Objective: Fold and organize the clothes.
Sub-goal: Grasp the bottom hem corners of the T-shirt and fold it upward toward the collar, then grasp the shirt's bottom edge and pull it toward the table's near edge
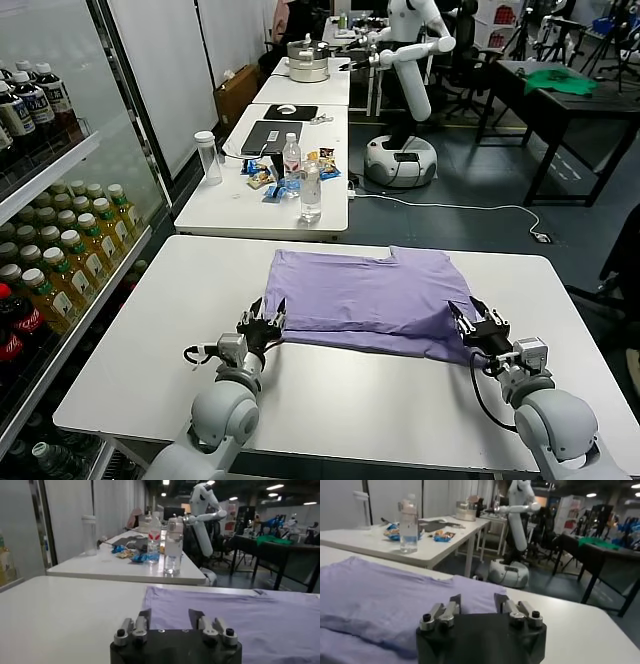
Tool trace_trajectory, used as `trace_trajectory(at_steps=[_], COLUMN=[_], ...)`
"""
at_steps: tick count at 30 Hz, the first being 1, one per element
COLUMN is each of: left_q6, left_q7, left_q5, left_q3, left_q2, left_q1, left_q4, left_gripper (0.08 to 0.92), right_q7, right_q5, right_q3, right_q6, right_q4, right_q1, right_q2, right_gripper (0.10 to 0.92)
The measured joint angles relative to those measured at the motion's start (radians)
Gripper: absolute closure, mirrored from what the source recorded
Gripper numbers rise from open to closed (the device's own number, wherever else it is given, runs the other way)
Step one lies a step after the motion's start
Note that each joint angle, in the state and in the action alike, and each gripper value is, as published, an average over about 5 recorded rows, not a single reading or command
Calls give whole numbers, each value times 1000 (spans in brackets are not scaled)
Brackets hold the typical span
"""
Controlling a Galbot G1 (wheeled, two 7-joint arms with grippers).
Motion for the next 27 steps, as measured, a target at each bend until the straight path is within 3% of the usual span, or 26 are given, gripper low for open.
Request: trace_trajectory(at_steps=[6, 16, 22, 27], left_q6=[12, 37, 45, 55], left_q7=[-9, -34, -44, -42], left_q5=[-3, 12, 17, 7], left_q3=[10, 14, 15, 17], left_q2=[-7, -8, -7, -6], left_q1=[20, 1, 3, 6], left_q4=[4, 57, 71, 72], left_gripper=[186, 178, 265, 403], right_q7=[30, 67, 75, 76], right_q5=[-1, 15, 33, 46], right_q3=[27, 29, 23, 20], right_q6=[-31, -96, -115, -121], right_q4=[-1, -55, -74, -81], right_q1=[-39, -59, -64, -65], right_q2=[9, 26, 27, 28], right_gripper=[211, 203, 241, 392])
